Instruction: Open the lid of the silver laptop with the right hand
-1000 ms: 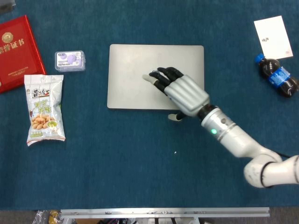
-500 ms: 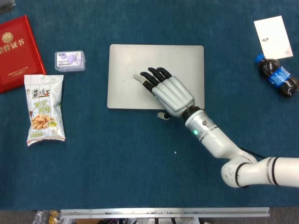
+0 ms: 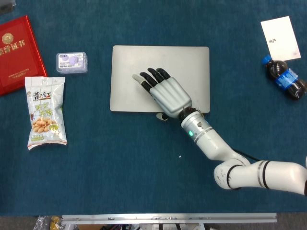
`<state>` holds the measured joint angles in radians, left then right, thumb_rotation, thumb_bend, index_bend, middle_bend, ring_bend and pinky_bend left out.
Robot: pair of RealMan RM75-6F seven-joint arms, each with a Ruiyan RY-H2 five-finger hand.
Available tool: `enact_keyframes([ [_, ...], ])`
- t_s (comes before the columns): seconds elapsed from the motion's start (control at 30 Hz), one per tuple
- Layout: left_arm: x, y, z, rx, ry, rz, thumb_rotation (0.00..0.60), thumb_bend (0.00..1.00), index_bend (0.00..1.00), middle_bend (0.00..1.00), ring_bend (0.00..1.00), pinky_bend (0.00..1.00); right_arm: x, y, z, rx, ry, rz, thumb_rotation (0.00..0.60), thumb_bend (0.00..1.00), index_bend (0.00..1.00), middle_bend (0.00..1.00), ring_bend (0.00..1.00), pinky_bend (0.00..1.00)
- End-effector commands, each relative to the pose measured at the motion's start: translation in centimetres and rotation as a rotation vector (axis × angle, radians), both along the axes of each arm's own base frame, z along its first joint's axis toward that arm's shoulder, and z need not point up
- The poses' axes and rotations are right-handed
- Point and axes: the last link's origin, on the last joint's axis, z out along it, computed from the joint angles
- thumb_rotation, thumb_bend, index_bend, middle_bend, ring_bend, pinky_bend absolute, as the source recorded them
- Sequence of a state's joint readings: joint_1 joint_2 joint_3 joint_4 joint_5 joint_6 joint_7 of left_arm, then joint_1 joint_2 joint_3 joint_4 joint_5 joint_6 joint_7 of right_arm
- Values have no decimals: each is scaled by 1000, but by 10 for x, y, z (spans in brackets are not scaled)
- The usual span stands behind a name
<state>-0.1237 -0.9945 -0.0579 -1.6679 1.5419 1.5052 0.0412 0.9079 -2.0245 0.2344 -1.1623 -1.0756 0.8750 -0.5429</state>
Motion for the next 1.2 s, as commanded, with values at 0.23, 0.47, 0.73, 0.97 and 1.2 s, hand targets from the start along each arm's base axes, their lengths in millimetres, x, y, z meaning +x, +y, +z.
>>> enact_keyframes([
  [0.23,-4,3,-1,-2,-5,5,600,417,326,298,229,250,1,-4,-8,-5,9,-9,600,0,25,105,21,107],
  [0.47,-5,4,-1,0,-7,7,600,417,326,298,229,250,5,-5,-8,-12,5,1,600,11,25,105,21,107],
  [0.73,-5,3,-1,2,-12,5,600,417,326,297,229,250,5,-5,-7,-17,8,5,600,106,25,105,21,107],
  [0.97,-6,1,1,11,-16,5,600,417,326,297,229,250,7,-3,-6,-19,6,17,600,256,25,106,21,107],
  [1.2,-8,0,2,17,-21,7,600,416,326,297,229,250,10,-2,-4,-24,5,33,600,363,25,105,21,107],
])
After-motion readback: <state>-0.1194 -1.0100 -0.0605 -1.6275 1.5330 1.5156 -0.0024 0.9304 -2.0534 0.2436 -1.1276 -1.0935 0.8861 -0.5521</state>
